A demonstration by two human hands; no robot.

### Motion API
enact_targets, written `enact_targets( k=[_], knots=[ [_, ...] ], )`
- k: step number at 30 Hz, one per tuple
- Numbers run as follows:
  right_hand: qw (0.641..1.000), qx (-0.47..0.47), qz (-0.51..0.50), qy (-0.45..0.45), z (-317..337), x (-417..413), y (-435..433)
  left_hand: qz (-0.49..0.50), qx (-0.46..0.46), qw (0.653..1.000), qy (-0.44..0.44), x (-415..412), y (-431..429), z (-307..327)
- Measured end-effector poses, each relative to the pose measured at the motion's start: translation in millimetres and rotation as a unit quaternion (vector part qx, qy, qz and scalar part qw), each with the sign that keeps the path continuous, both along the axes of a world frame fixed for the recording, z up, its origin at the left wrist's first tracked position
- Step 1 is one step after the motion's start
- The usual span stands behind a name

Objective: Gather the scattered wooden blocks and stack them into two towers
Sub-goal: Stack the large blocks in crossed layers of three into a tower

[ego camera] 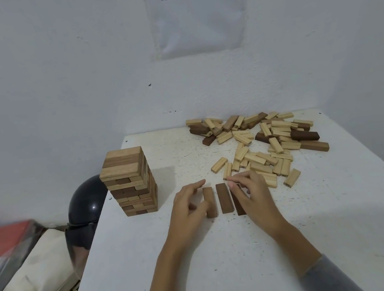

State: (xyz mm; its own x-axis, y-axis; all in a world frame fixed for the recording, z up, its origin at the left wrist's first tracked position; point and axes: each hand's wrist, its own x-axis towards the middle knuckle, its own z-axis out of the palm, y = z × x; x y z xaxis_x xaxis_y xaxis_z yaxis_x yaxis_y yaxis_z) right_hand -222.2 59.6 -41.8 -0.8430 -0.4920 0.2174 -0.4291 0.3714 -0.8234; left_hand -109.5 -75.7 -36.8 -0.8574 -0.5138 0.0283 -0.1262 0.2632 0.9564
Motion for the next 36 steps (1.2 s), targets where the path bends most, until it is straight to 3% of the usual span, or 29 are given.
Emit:
enact_targets(
  k=[5, 10, 36],
  knots=[
    [0.981, 0.056, 0.163, -0.088, 16.5, -15.8, 29.3, -0.085, -0.067, 0.993, -0.049, 8.6, -7.8, 3.7],
    [0.947, 0.139, 0.278, -0.077, 20.5, -22.5, 42.8, -0.090, -0.104, 0.989, -0.048, 8.1, -12.5, 3.4],
    [0.974, 0.091, 0.206, -0.040, 11.4, -14.9, 32.3, -0.096, -0.122, 0.987, -0.035, 5.7, -9.2, -0.7]
  ],
)
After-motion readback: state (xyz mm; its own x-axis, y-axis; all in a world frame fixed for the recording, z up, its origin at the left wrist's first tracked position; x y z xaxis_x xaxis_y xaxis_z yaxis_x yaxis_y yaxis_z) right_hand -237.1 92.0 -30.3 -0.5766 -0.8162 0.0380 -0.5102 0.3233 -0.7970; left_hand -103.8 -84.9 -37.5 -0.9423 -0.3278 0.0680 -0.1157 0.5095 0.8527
